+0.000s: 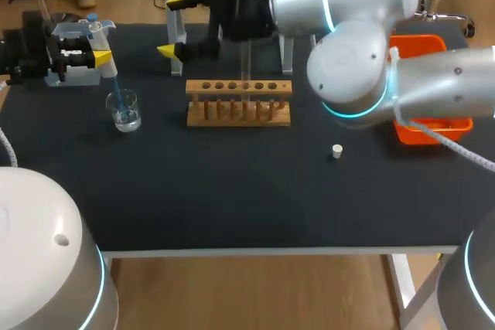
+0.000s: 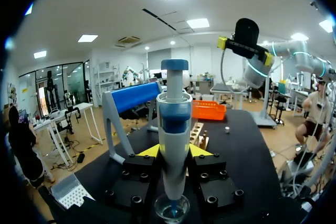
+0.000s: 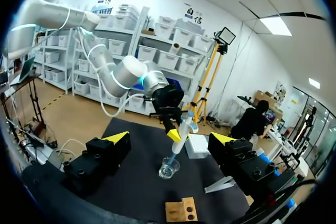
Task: Invert the test tube, pick up the pipette, mount the tip to pipette, aspirate from beaker and dispense into the tube, eject the tip, return the pipette, and cap with the stopper.
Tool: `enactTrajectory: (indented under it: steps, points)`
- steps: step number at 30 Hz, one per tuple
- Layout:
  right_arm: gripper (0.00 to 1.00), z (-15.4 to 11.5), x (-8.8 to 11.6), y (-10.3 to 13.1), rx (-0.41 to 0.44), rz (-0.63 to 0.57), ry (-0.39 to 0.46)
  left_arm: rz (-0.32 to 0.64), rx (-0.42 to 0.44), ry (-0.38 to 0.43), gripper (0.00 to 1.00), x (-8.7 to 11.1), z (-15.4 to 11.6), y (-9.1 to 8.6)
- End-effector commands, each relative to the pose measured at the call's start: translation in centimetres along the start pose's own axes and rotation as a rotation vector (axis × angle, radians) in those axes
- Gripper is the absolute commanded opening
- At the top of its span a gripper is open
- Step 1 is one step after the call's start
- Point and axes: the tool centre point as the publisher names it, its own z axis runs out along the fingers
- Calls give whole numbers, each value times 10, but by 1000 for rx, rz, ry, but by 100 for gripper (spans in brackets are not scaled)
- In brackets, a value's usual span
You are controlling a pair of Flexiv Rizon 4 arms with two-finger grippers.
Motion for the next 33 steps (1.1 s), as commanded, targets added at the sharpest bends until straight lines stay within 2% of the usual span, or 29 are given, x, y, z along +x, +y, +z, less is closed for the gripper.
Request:
enactTrajectory:
  steps: [1, 10, 17, 25, 33]
  points:
    - [100, 0, -11, 4, -13, 20, 171, 2, 0, -2, 0, 0, 0, 0]
    - [100, 12, -32, 8, -22, 31, 215, 2, 0, -2, 0, 0, 0, 0]
    - [100, 26, -41, 19, -34, 27, 255, 2, 0, -2, 0, 0, 0, 0]
    - [100, 48, -41, 26, -36, 35, 328, 2, 0, -2, 0, 0, 0, 0]
    - [100, 65, -41, 18, -40, 92, 326, 2, 0, -2, 0, 0, 0, 0]
